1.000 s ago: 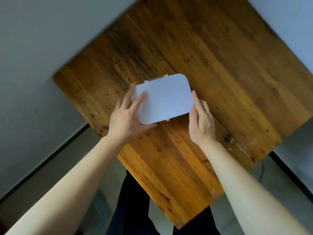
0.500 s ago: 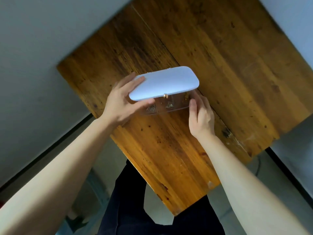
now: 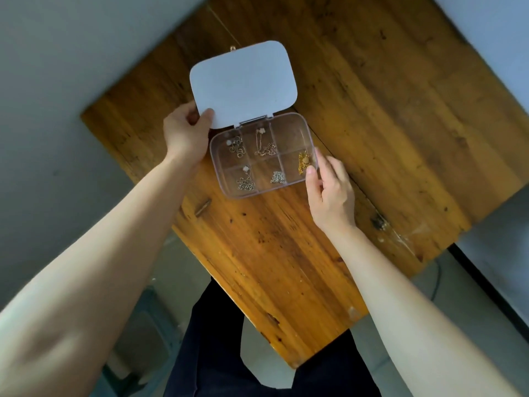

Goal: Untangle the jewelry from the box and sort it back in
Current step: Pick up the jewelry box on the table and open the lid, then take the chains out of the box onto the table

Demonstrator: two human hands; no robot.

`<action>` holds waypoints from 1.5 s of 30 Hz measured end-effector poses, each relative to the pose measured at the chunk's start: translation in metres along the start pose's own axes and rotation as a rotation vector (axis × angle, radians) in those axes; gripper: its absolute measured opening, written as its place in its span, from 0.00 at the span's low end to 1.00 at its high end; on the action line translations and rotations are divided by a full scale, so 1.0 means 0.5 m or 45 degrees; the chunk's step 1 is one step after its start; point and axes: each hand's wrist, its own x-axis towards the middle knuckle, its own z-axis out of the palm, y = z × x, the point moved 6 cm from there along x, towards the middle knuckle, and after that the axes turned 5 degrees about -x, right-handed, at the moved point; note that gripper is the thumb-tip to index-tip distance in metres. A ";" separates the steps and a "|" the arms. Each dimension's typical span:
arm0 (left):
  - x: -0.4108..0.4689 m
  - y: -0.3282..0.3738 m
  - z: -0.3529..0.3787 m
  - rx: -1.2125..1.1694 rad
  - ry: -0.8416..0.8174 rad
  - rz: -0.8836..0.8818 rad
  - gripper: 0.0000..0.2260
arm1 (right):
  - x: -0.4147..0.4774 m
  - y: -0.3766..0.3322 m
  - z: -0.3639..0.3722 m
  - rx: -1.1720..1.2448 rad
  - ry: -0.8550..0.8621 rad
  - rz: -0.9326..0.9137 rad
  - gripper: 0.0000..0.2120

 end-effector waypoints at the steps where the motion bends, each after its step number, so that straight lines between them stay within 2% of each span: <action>1: -0.002 -0.001 -0.001 0.004 -0.002 -0.021 0.06 | 0.000 -0.001 0.000 0.019 -0.003 0.004 0.23; 4: -0.017 -0.001 -0.009 0.067 0.039 -0.009 0.11 | 0.001 -0.003 -0.003 0.084 -0.016 0.040 0.23; 6: -0.047 0.009 -0.023 0.270 0.146 0.164 0.16 | 0.003 -0.009 -0.010 0.090 -0.009 0.064 0.24; 8: -0.096 0.029 -0.029 0.455 0.187 0.453 0.16 | 0.008 -0.023 -0.027 0.012 0.046 0.044 0.25; 9: -0.121 0.037 -0.025 0.545 0.146 0.603 0.15 | 0.010 -0.034 -0.038 -0.043 0.080 0.003 0.24; 11: -0.159 0.047 -0.002 0.733 -0.067 0.844 0.12 | 0.019 -0.061 -0.060 -0.122 0.123 -0.125 0.20; 13: -0.180 0.045 0.025 0.935 -0.297 0.973 0.08 | 0.037 -0.090 -0.070 -0.209 0.040 -0.246 0.15; 16: -0.184 0.031 0.051 1.197 -0.468 0.887 0.06 | 0.070 -0.127 -0.069 -0.433 -0.162 -0.343 0.13; 20: -0.160 0.016 0.078 1.610 -0.476 0.585 0.11 | 0.096 -0.185 -0.054 -0.599 -0.291 -0.531 0.13; 23: -0.163 0.017 0.102 1.792 -0.498 0.466 0.10 | 0.113 -0.202 -0.014 -0.796 -0.522 -0.545 0.13; 25: -0.168 0.022 0.110 1.818 -0.498 0.469 0.06 | 0.120 -0.202 0.012 -0.980 -0.654 -0.497 0.10; 28: -0.171 0.024 0.110 1.781 -0.485 0.475 0.09 | 0.120 -0.206 0.030 -1.116 -0.665 -0.486 0.05; 32: -0.175 0.006 0.105 1.708 -0.520 0.441 0.05 | 0.115 -0.199 0.041 -1.037 -0.631 -0.479 0.03; 38: -0.165 -0.015 0.096 1.534 -0.511 0.564 0.03 | 0.113 -0.182 0.057 -0.983 -0.780 -0.443 0.03; 42: -0.175 -0.016 0.086 1.338 -0.493 0.640 0.06 | 0.091 -0.187 0.054 -1.012 -0.783 -0.455 0.09; 45: -0.201 0.007 0.064 1.122 -0.383 0.768 0.07 | 0.078 -0.184 0.017 -0.714 -0.672 -0.288 0.13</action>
